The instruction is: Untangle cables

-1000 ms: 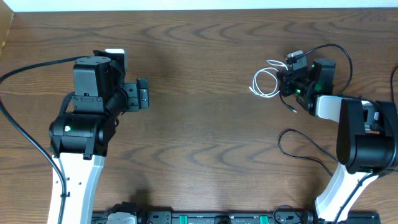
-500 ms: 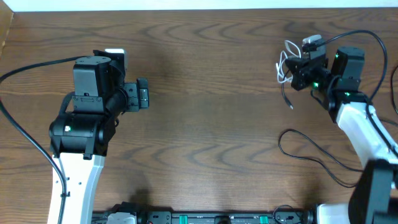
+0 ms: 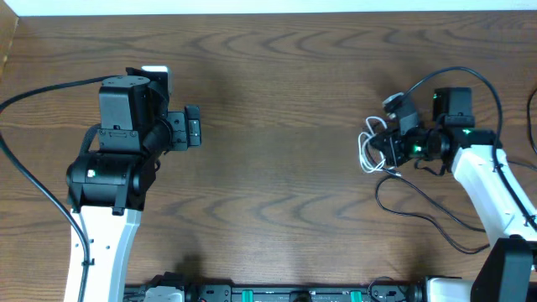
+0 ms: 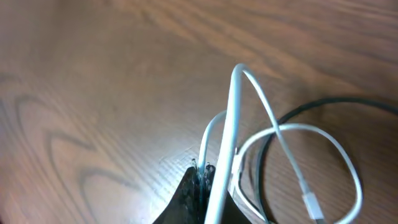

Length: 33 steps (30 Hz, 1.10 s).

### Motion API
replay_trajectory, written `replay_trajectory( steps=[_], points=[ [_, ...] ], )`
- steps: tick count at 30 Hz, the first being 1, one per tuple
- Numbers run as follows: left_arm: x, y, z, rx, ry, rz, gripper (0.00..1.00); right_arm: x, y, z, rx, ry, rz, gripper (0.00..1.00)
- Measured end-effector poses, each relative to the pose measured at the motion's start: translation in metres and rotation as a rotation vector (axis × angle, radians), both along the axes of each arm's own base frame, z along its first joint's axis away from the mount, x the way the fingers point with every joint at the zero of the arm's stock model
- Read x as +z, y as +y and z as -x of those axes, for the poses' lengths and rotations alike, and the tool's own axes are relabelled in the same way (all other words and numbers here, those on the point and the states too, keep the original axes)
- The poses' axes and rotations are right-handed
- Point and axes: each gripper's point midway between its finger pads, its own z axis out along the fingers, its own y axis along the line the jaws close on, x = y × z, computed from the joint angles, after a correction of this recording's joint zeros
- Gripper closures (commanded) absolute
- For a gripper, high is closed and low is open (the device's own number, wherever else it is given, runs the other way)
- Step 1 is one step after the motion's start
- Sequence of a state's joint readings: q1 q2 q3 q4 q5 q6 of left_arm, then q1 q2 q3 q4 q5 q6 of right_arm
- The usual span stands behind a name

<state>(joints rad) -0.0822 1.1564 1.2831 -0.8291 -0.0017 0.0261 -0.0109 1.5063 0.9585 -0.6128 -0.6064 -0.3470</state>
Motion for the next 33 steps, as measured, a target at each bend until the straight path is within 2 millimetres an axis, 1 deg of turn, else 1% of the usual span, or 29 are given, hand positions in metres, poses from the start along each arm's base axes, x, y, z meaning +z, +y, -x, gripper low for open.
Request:
replay_trajectory(
  steps=[2, 4, 5, 6, 8, 11, 14, 16, 18, 21, 24, 26, 27, 28, 29, 30, 31, 33],
  points=[
    [0.0, 0.0, 0.0, 0.0, 0.0, 0.0, 0.07, 0.0, 0.007, 0.003, 0.055, -0.023, 0.015, 0.99],
    [0.0, 0.0, 0.0, 0.0, 0.0, 0.0, 0.08, 0.0, 0.022, 0.008, 0.145, -0.056, 0.033, 0.99],
    [0.0, 0.0, 0.0, 0.0, 0.0, 0.0, 0.07, -0.001, 0.032, 0.012, 0.21, -0.079, 0.046, 0.99],
    [0.0, 0.0, 0.0, 0.0, 0.0, 0.0, 0.08, -0.001, 0.037, 0.015, 0.241, -0.088, 0.051, 0.99],
    [0.0, 0.0, 0.0, 0.0, 0.0, 0.0, 0.08, -0.002, 0.06, 0.028, 0.387, -0.132, 0.074, 0.99],
    [0.0, 0.0, 0.0, 0.0, 0.001, 0.0, 0.07, -0.003, 0.086, 0.044, 0.54, -0.185, 0.098, 0.99],
    [0.0, 0.0, 0.0, 0.0, 0.0, 0.0, 0.08, -0.005, 0.101, 0.053, 0.641, -0.229, 0.127, 0.99],
    [0.0, 0.0, 0.0, 0.0, 0.0, 0.0, 0.07, -0.005, 0.105, 0.053, 0.666, -0.255, 0.149, 0.99],
    [0.0, 0.0, 0.0, 0.0, 0.0, 0.0, 0.08, -0.004, 0.11, 0.048, 0.674, -0.292, 0.168, 0.99],
    [0.0, 0.0, 0.0, 0.0, 0.0, 0.0, 0.08, 0.004, 0.115, 0.03, 0.626, -0.361, 0.175, 0.99],
    [0.0, 0.0, 0.0, 0.0, 0.001, 0.0, 0.08, 0.011, 0.117, 0.022, 0.599, -0.376, 0.17, 0.99],
    [0.0, 0.0, 0.0, 0.0, 0.0, 0.0, 0.07, 0.028, 0.121, 0.011, 0.581, -0.418, 0.164, 0.99],
    [0.0, 0.0, 0.0, 0.0, 0.0, 0.0, 0.08, 0.046, 0.125, -0.001, 0.566, -0.463, 0.161, 0.99],
    [0.0, 0.0, 0.0, 0.0, 0.0, 0.0, 0.08, 0.054, 0.127, -0.005, 0.561, -0.483, 0.161, 0.99],
    [0.0, 0.0, 0.0, 0.0, 0.0, 0.0, 0.07, 0.079, 0.13, -0.02, 0.541, -0.549, 0.165, 0.99],
    [0.0, 0.0, 0.0, 0.0, 0.0, 0.0, 0.08, 0.091, 0.132, -0.025, 0.534, -0.579, 0.166, 0.99],
    [0.0, 0.0, 0.0, 0.0, 0.0, 0.0, 0.08, 0.116, 0.134, -0.037, 0.513, -0.641, 0.172, 0.99],
    [0.0, 0.0, 0.0, 0.0, 0.001, 0.0, 0.08, 0.154, 0.137, -0.051, 0.487, -0.733, 0.176, 0.99]
  ],
)
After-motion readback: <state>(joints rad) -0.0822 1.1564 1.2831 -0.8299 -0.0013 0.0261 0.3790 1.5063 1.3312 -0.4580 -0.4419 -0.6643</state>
